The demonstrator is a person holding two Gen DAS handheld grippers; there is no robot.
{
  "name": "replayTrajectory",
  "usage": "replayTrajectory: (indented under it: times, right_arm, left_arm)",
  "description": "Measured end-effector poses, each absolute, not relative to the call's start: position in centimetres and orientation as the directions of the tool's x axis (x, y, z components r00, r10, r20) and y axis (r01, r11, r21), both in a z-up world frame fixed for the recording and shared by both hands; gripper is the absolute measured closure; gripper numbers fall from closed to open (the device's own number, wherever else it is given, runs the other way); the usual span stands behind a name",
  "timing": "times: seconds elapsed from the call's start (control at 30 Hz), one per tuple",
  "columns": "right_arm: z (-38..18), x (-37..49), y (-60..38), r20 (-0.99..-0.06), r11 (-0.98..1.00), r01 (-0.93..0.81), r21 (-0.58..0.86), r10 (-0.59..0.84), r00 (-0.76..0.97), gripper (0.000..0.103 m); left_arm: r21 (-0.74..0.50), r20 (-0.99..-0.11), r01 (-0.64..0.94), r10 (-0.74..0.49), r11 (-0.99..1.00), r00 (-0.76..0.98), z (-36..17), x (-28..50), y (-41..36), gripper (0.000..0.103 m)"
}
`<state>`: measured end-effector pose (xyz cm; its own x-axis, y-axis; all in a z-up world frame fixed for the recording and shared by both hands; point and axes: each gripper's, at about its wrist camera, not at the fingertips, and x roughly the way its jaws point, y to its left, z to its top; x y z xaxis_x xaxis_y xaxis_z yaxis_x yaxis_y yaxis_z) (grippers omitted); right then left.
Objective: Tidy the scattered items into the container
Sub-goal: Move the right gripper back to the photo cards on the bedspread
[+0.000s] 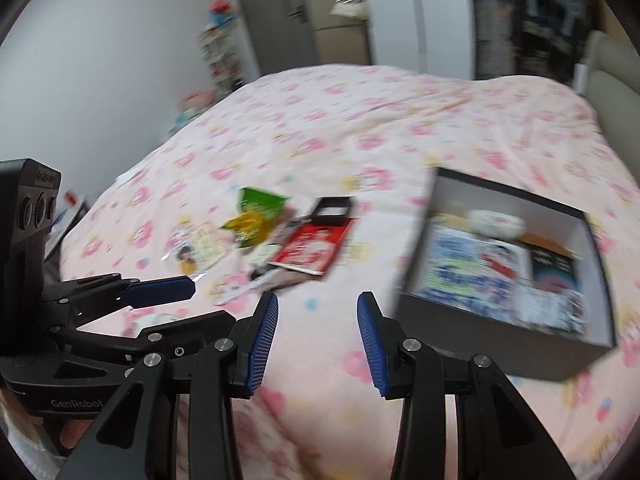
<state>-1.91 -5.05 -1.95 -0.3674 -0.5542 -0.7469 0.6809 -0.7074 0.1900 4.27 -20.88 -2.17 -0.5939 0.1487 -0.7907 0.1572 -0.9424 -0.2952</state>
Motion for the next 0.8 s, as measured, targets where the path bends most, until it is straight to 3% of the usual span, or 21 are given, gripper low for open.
replayTrajectory:
  times: [0.47, 0.8]
  right_arm:
    - [-7.7, -4.8, -19.4, -0.841, -0.562, 0.776, 0.287, -0.536, -0.078, 0.066]
    - [-14.8, -7.0, -29.2, -0.890, -0.489, 0.807, 0.330, -0.446, 0.094, 0.066]
  left_arm:
    - [-0.379, -0.824, 0.472, 0.058, -0.796, -0.564, -10.3, 7.2, -36.4, 0.041]
    - [-0.398, -0.866, 0.669, 0.015, -0.628, -0.500, -16.8, 7.9, -43.8, 0.041]
